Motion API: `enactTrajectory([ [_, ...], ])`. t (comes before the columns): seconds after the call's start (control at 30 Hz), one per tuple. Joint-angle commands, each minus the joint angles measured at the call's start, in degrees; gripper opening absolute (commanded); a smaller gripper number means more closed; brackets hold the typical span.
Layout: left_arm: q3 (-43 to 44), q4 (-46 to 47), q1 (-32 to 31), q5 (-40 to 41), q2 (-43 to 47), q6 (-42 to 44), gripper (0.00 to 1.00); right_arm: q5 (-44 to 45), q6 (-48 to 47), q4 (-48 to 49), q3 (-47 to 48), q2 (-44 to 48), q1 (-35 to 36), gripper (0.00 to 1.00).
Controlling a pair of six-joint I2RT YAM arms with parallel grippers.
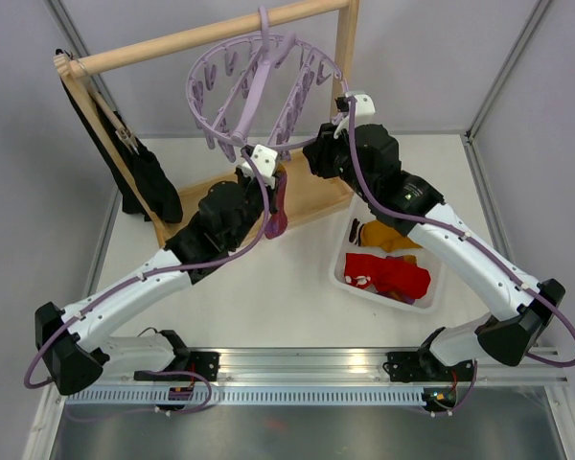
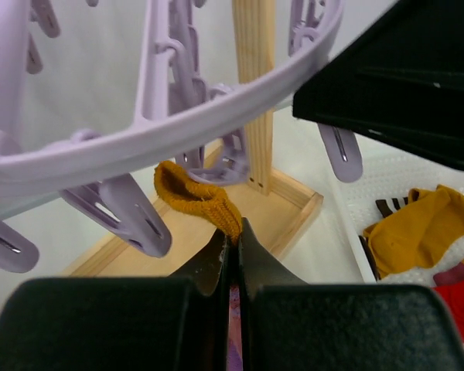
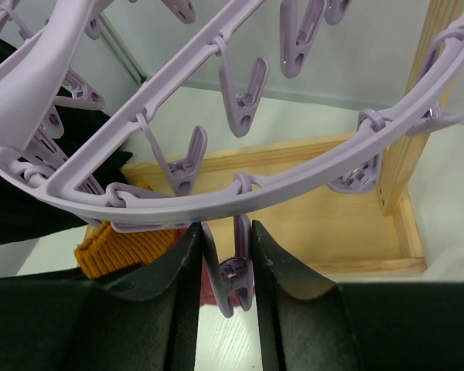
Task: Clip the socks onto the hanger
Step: Open the clamp at the hanger.
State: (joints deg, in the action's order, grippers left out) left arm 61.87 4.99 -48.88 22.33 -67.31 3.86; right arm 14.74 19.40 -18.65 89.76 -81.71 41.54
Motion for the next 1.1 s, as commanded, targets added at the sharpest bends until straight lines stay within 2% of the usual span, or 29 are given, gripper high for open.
enactTrajectory([
  [0.0,4.22,-2.18,0.1,4.39,-0.98,1.33,0.02,3.71,-1.38,0.73,-0.46,0.41,-0.23,0.11],
  [0.3,9.23,-6.3,0.1,6.06,-2.74,2.03,0.02,4.68,-4.37,0.11,0.42,0.15,-0.23,0.16],
  [0.37,9.85,-7.71,0.1,4.4,-2.92,1.51,0.02,4.86,-4.46,-0.24,1.03,-0.11,-0.23,0.12],
  [0.47,9.59,-11.21,0.02,1.76,-2.48,-0.6,0.02,5.38,-3.58,-2.17,3.31,-1.34,-0.23,0.0],
  [0.63,4.68,-14.05,0.02,-3.15,0.59,-6.3,0.02,6.7,-0.94,-4.37,4.9,-2.31,-0.23,0.0],
  [0.77,-0.42,-10.63,-0.51,-11.24,5.42,-6.67,0.02,8.46,0.55,-4.81,4.73,-2.66,-0.23,0.0],
  [0.9,-2.27,-6.85,-0.69,-18.78,5.7,-5.8,0.02,9.6,1.96,-4.81,4.81,-2.84,-0.23,0.0],
  [1.07,-3.24,-0.78,-1.21,-19.08,3.42,-5.44,0.02,10.83,3.19,-5.08,5.17,-3.72,-0.23,0.0],
])
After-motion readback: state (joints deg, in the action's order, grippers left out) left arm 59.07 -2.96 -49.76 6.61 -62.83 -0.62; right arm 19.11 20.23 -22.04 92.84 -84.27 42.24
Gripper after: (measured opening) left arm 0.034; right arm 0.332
